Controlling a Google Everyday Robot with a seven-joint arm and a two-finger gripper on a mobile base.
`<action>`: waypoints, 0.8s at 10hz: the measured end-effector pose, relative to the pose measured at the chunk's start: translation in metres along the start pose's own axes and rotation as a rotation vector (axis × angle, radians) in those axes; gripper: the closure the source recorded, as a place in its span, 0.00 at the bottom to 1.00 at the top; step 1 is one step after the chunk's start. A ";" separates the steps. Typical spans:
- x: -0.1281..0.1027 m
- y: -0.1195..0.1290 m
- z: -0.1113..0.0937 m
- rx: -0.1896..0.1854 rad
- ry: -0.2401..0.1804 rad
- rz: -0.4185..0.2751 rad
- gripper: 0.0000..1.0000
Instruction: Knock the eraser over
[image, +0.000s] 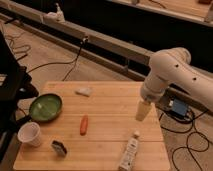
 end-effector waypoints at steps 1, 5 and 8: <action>0.000 0.000 0.000 0.000 0.000 0.000 0.22; 0.000 0.000 0.000 0.000 0.000 0.000 0.59; -0.001 -0.001 0.000 0.002 0.003 -0.006 0.90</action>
